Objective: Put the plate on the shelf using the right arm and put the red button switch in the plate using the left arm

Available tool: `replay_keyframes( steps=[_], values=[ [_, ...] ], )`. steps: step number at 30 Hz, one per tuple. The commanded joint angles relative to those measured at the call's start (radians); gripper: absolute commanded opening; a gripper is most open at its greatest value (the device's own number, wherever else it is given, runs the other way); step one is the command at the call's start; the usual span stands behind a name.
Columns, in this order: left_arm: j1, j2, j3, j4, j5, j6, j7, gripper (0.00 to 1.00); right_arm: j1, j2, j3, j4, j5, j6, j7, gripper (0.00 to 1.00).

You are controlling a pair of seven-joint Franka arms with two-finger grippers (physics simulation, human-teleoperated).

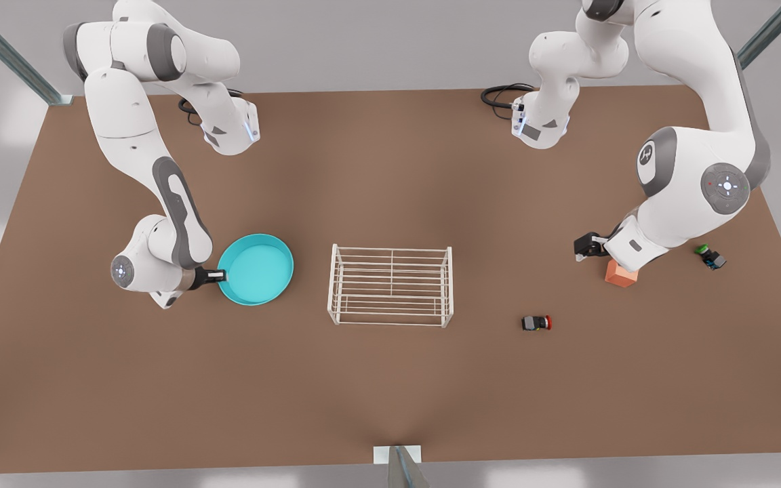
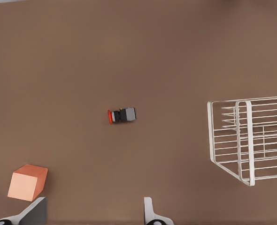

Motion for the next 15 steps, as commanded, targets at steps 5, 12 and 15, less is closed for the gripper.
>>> replay_keyframes(
  steps=[5,12,15],
  values=[
    [0.025,-0.024,0.002,-0.004,-0.022,-0.052,-0.049,1.00,0.000,-0.027,-0.001,0.002,-0.001,-0.016,-0.072,0.23],
    [-0.007,0.002,-0.016,-0.021,0.007,-0.006,-0.107,1.00,0.000,-0.057,-0.002,0.010,0.001,-0.064,-0.072,0.21],
    [-0.004,0.021,-0.010,-0.024,0.087,-0.011,-0.437,1.00,0.000,-0.079,-0.004,0.020,0.001,-0.114,-0.066,0.20]
  ],
)
